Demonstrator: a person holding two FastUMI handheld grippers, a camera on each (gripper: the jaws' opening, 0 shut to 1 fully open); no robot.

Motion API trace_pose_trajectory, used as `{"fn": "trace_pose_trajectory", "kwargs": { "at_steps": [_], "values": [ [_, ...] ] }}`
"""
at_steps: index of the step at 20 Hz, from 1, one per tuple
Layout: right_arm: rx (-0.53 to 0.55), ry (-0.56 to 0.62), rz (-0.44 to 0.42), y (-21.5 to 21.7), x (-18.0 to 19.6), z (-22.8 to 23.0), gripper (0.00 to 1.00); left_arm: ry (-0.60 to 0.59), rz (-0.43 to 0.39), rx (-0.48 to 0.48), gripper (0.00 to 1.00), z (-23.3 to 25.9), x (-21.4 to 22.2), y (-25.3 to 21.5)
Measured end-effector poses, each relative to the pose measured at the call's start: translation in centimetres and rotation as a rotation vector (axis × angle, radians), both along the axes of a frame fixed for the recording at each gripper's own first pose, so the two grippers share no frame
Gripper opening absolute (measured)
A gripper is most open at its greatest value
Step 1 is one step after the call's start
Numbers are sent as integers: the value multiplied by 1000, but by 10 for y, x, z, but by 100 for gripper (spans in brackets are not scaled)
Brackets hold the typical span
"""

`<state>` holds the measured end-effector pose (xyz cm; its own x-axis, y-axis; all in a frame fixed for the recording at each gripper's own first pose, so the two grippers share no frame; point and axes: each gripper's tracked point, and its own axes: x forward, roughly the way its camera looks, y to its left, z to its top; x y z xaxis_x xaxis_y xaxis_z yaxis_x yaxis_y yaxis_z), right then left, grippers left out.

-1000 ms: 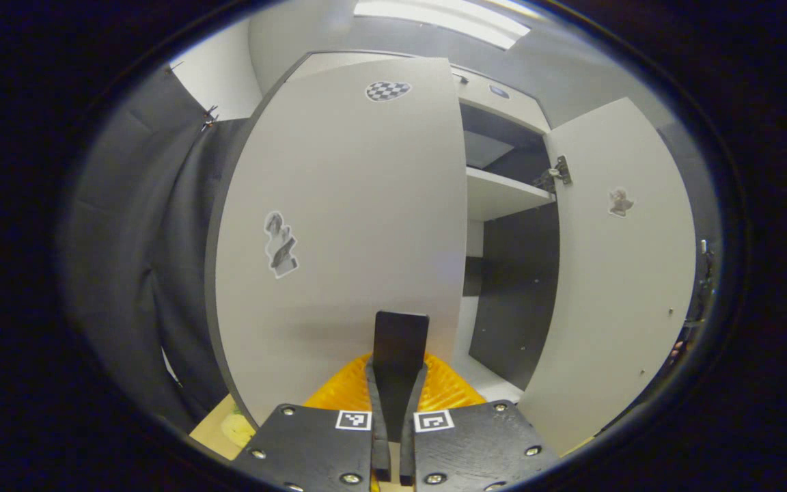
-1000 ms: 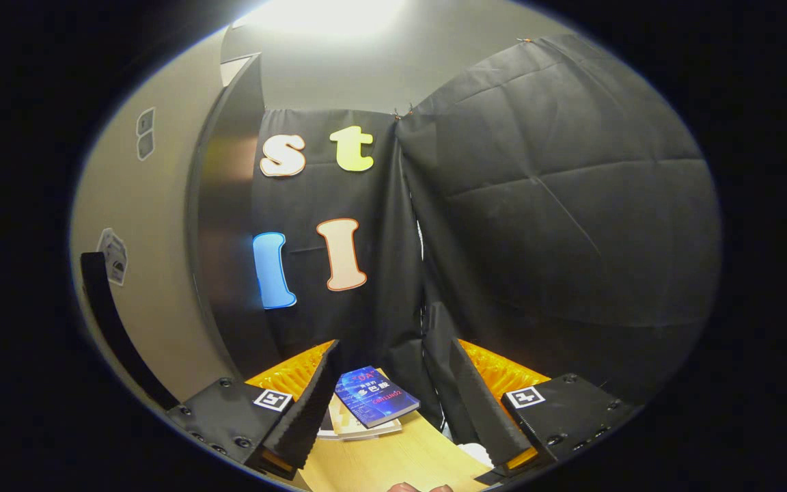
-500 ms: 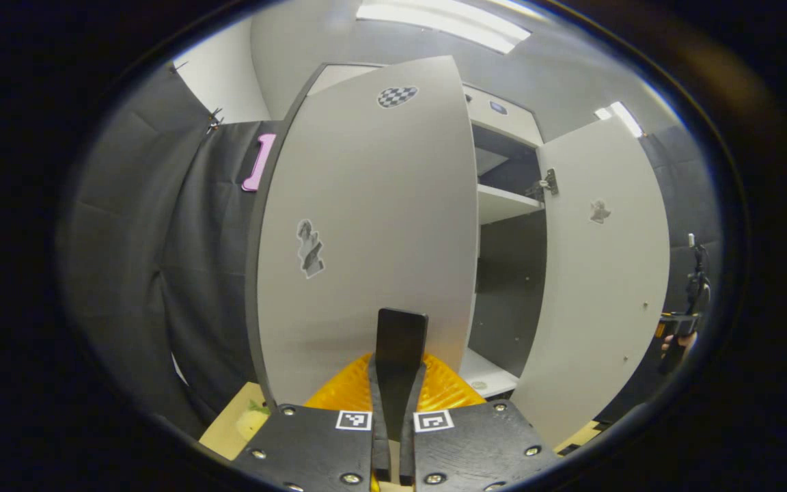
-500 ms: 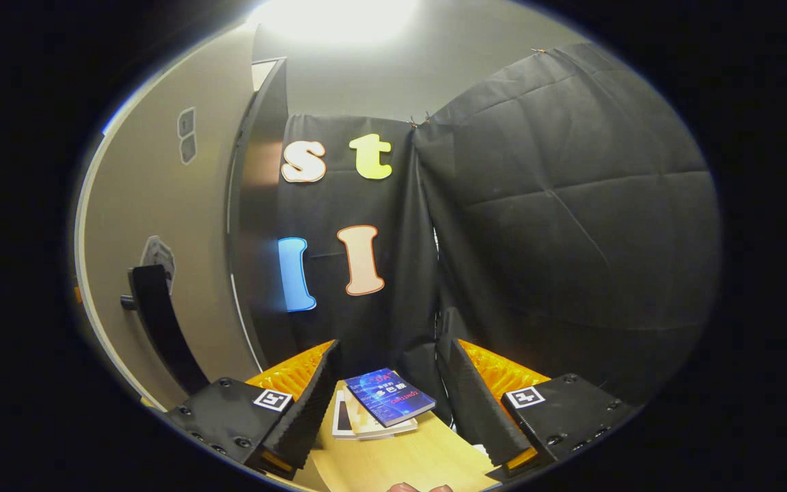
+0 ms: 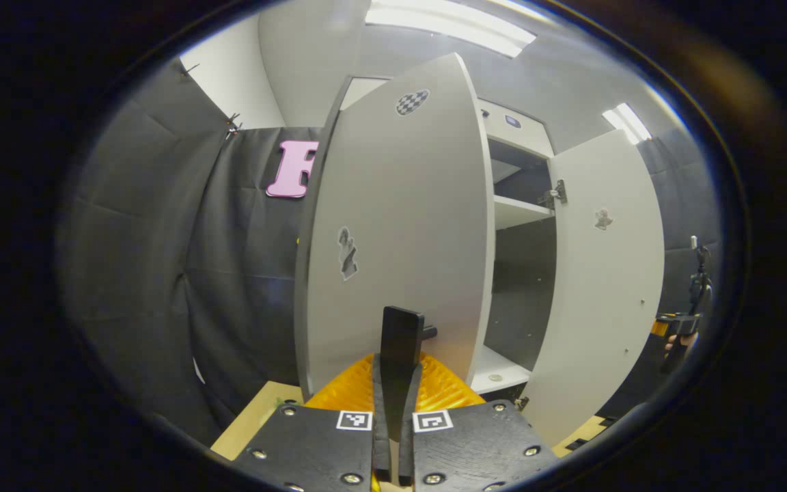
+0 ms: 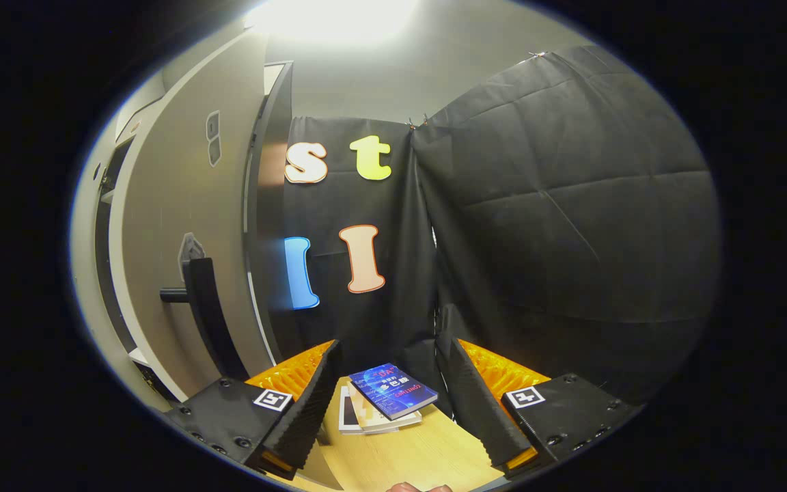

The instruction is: Open the right door of the double-door shoe cabinet with the right hand, and open the left door with the left hand.

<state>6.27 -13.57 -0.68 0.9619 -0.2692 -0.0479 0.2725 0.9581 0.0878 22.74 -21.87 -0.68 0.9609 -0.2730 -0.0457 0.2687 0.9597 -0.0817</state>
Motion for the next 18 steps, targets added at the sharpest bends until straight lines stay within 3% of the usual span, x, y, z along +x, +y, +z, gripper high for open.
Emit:
{"fn": "trace_pose_trajectory", "kwargs": {
  "at_steps": [7,12,16,18],
  "values": [
    [-13,-11,7,18,-9,4,98,0,57,5,6,0,-2,19],
    [-1,-2,7,27,-19,-1,98,-3,54,-29,1,2,0,33],
    [-21,-1,5,32,-29,5,98,-19,134,8,0,2,6,68],
    [-29,0,10,34,-33,6,98,-10,68,-41,1,2,7,54]
  ]
}}
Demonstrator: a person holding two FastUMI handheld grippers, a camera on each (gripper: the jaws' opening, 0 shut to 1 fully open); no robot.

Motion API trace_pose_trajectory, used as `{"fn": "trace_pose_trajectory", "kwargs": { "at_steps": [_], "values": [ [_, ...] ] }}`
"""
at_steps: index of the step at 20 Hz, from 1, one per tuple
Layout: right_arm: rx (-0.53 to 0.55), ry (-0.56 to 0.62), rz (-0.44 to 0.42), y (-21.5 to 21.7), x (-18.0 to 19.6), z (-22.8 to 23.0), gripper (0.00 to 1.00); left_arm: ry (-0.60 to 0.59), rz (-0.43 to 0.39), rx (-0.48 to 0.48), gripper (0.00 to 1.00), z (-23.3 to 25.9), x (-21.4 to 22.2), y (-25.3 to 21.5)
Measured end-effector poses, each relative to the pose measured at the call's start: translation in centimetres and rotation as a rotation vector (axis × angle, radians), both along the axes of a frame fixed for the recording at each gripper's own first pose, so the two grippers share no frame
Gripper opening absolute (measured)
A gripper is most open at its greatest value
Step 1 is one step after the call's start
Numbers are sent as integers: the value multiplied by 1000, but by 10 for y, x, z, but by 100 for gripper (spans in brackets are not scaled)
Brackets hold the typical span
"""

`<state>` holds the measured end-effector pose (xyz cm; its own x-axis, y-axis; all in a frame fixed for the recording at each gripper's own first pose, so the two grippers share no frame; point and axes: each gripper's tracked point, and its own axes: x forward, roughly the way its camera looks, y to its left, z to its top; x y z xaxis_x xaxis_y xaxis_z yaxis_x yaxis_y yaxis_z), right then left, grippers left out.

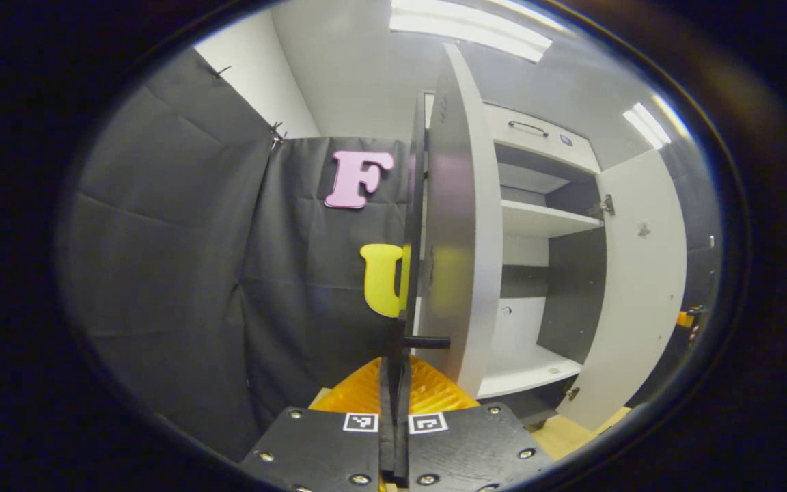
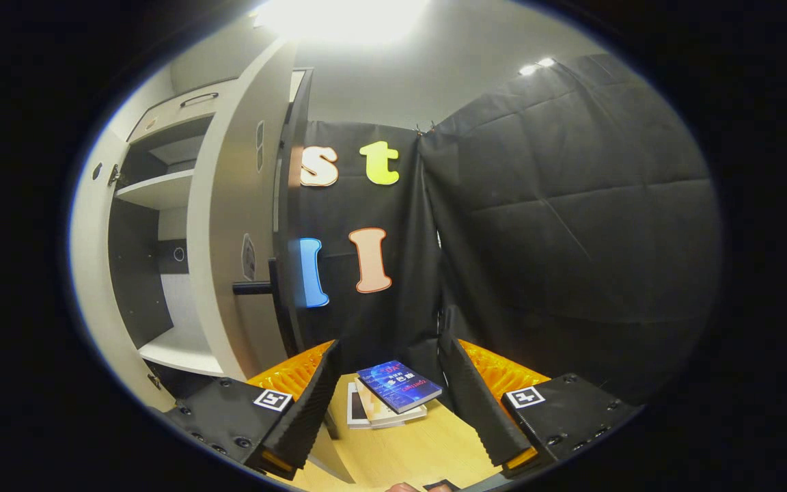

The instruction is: Open the right door of the double-door shoe cabinet with the right hand, and open the left door with the left hand.

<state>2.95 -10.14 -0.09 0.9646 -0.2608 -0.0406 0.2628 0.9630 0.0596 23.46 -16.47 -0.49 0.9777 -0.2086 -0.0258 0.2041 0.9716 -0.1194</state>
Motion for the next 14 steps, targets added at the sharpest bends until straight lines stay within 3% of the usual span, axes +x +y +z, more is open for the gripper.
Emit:
{"fn": "trace_pose_trajectory", "kwargs": {
  "at_steps": [7,14],
  "values": [
    [-10,9,29,12,-20,-4,98,-5,13,80,1,-3,-4,9],
    [6,-10,94,29,-33,-3,98,-53,60,43,1,12,-9,12]
  ]
}}
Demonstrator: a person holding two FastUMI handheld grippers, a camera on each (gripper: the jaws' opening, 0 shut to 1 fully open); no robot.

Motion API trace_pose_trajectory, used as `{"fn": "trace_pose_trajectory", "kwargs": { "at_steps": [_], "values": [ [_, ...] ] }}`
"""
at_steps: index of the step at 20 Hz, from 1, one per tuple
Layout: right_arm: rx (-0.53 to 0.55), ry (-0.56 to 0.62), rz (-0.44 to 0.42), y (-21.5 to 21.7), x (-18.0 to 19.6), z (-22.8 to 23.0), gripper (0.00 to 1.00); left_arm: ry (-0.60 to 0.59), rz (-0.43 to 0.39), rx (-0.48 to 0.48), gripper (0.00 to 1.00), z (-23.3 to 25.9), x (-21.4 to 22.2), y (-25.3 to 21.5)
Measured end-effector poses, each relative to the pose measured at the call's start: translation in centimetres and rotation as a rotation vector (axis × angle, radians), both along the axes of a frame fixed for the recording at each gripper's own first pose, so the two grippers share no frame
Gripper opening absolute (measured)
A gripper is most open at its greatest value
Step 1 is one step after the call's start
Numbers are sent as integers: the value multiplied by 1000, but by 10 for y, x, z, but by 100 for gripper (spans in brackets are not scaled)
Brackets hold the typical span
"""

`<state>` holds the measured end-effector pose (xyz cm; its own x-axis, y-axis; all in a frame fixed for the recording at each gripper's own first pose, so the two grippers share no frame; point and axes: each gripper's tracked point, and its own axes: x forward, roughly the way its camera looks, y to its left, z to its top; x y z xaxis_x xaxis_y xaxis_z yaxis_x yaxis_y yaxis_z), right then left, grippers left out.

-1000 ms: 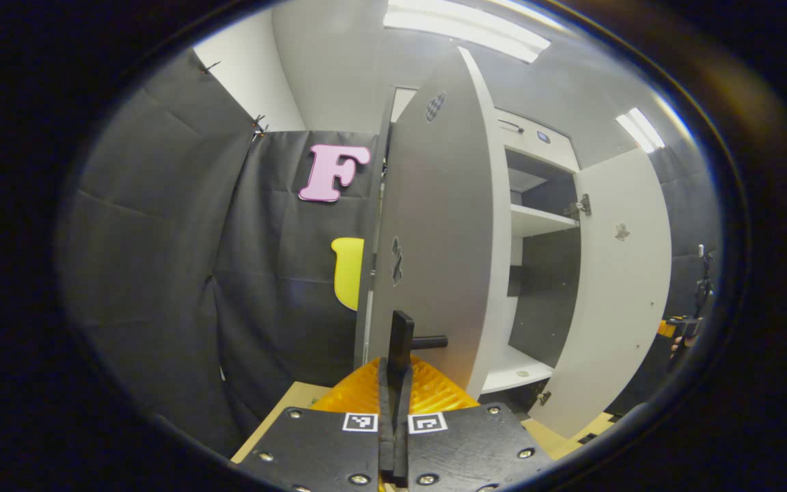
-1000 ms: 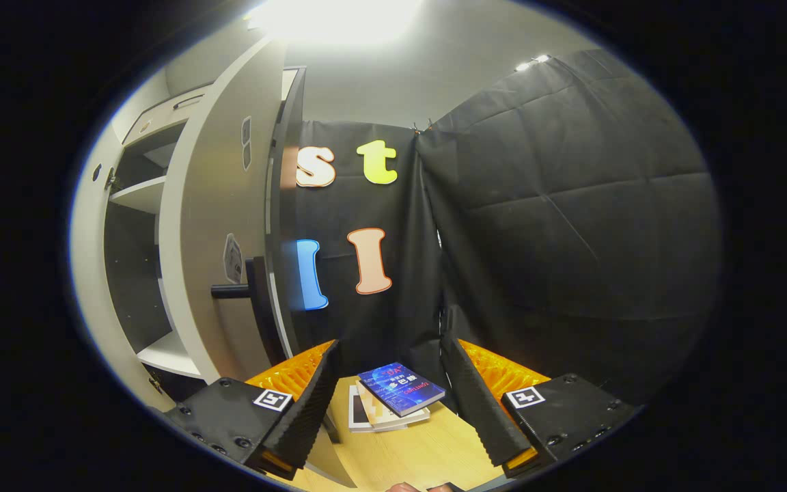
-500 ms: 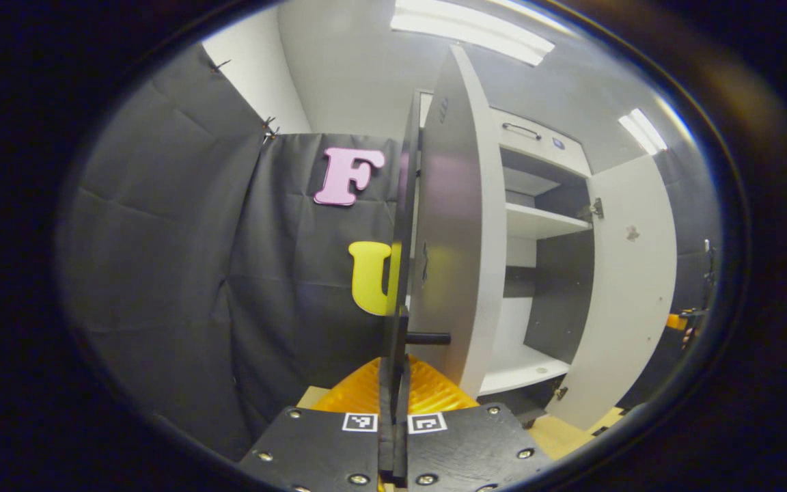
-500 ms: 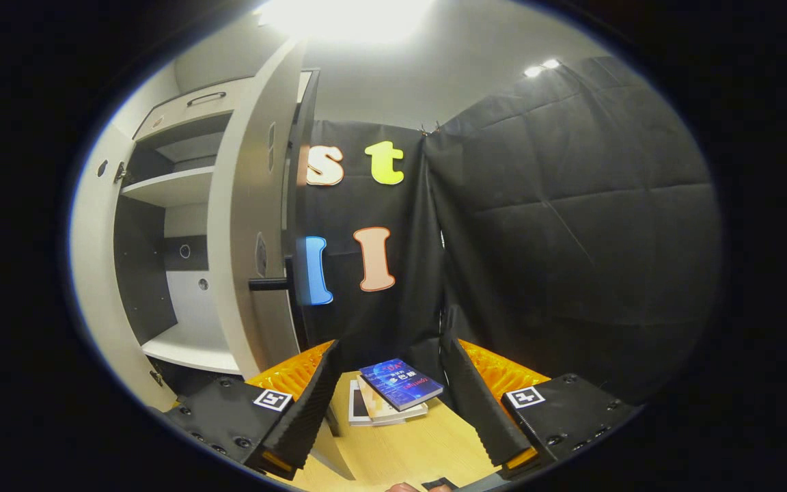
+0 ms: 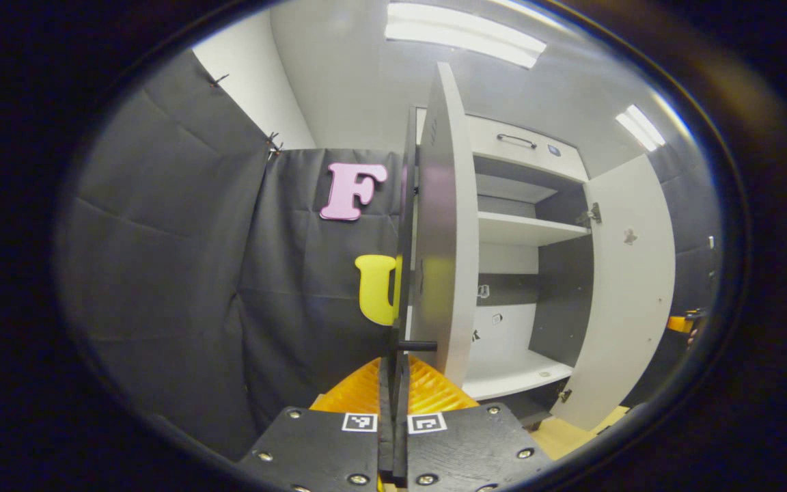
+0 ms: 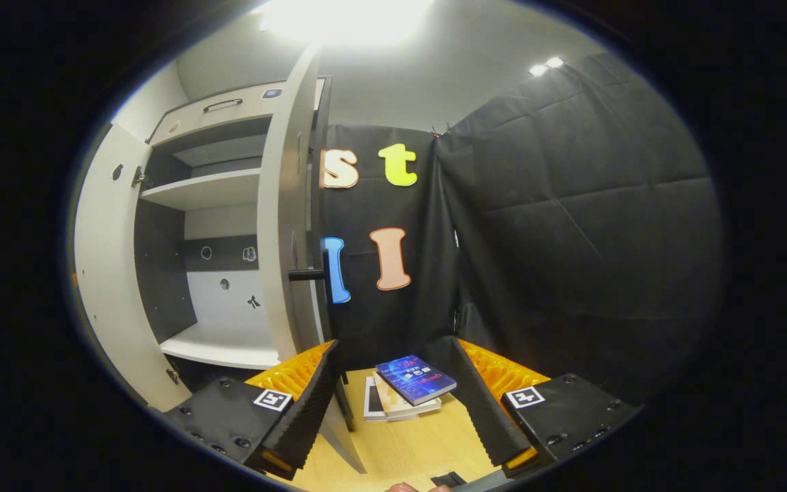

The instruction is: Open the right door of the double-door shoe cabinet with the right hand, and open the left door with the left hand.

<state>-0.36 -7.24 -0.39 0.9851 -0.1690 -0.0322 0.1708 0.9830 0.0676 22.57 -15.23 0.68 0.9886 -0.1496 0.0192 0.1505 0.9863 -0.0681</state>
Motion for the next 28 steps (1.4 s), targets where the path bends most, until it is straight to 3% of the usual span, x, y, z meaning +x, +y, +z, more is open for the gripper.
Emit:
{"fn": "trace_pose_trajectory", "kwargs": {
  "at_steps": [6,7,12,20,28],
  "values": [
    [38,-50,59,19,-11,30,98,-83,66,11,2,21,-11,8],
    [40,-62,71,22,-13,38,98,-105,76,13,10,26,-12,8],
    [24,-124,129,42,-27,73,98,-158,141,12,96,37,-18,13],
    [57,-143,239,95,-43,72,97,-113,139,123,96,25,-32,3],
    [77,-53,305,132,-36,33,97,-20,23,92,96,-6,-39,-32]
  ]
}}
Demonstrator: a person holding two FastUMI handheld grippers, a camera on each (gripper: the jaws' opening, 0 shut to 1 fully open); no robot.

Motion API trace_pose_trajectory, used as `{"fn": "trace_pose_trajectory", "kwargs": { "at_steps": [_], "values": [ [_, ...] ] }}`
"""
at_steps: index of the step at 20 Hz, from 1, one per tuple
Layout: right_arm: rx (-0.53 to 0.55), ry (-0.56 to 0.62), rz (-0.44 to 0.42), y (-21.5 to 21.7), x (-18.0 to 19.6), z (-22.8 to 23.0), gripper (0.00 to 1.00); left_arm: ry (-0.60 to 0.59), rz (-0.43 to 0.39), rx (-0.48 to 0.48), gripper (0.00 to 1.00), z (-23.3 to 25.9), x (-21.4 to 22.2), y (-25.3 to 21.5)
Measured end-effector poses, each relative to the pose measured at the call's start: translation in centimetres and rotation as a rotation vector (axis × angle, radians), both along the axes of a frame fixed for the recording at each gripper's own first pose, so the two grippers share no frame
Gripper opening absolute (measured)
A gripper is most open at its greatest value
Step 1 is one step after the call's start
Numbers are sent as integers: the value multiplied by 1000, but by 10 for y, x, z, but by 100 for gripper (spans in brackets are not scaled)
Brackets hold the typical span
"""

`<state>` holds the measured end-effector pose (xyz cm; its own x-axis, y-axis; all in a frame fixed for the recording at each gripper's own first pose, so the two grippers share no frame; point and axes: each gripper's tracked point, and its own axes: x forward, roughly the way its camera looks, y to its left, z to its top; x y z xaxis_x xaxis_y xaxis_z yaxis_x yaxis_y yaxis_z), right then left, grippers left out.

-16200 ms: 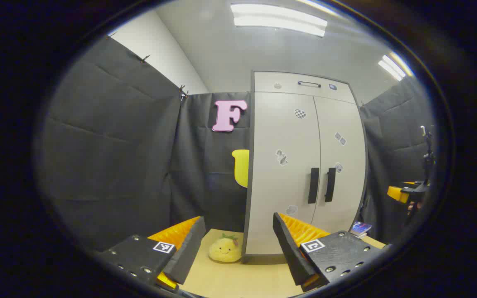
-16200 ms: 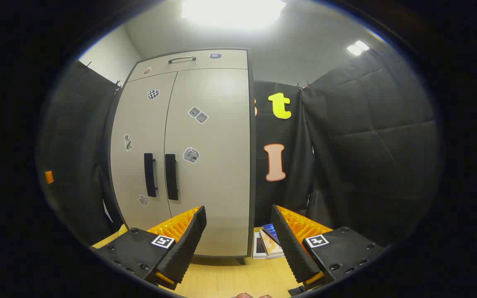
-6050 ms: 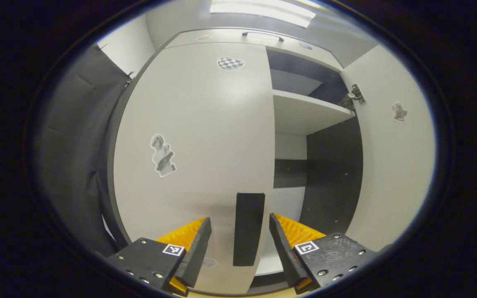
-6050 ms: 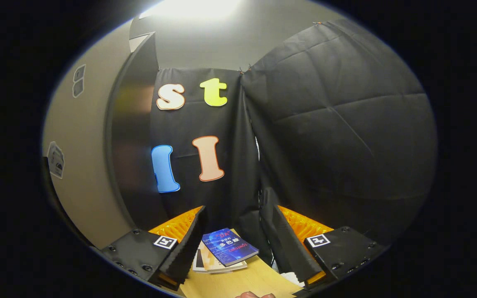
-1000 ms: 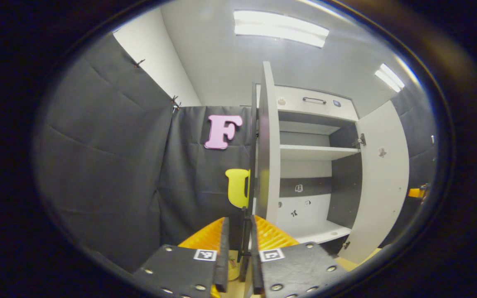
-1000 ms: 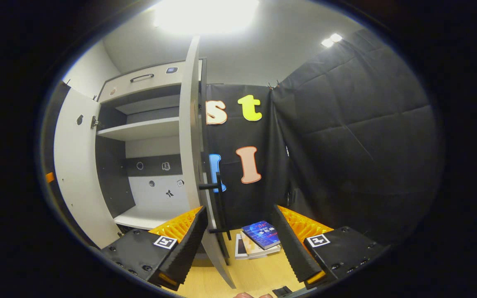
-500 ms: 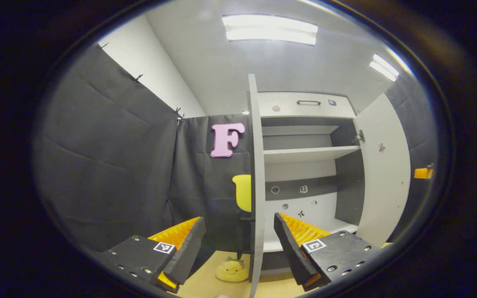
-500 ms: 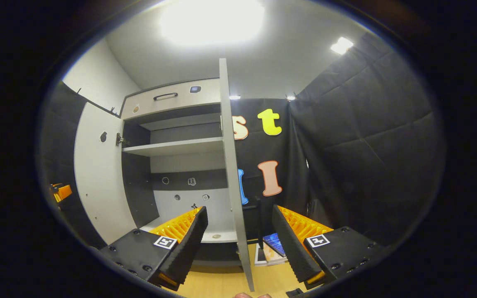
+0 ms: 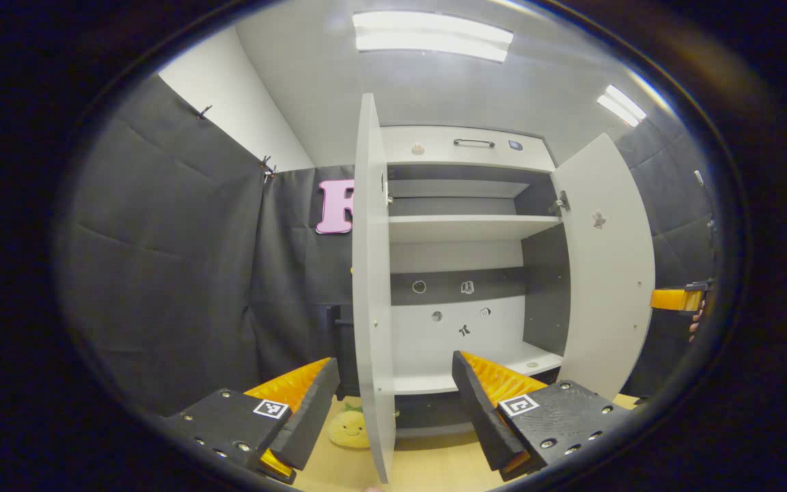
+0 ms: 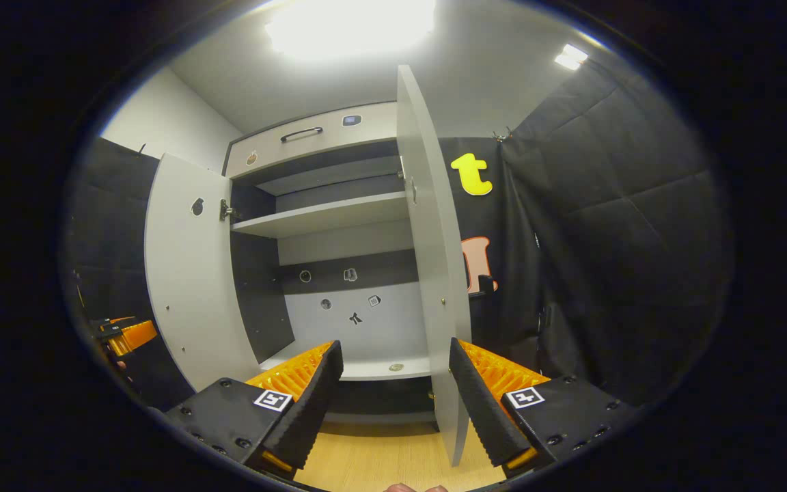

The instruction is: Open the right door of the double-door shoe cabinet with the right hand, and open the left door with the left hand.

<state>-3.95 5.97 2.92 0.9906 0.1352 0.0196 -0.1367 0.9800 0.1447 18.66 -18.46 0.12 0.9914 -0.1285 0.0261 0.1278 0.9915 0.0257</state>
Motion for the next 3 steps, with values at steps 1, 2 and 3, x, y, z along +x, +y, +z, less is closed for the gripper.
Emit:
{"fn": "trace_pose_trajectory", "kwargs": {
  "at_steps": [1,2,3],
  "values": [
    [-6,10,3,3,3,-5,97,13,-3,1,96,-5,-3,-1],
    [-11,20,3,5,5,-9,97,21,-5,4,96,-8,-4,-2],
    [-13,29,9,8,6,-13,98,26,-1,9,96,-11,-4,-2]
  ]
}}
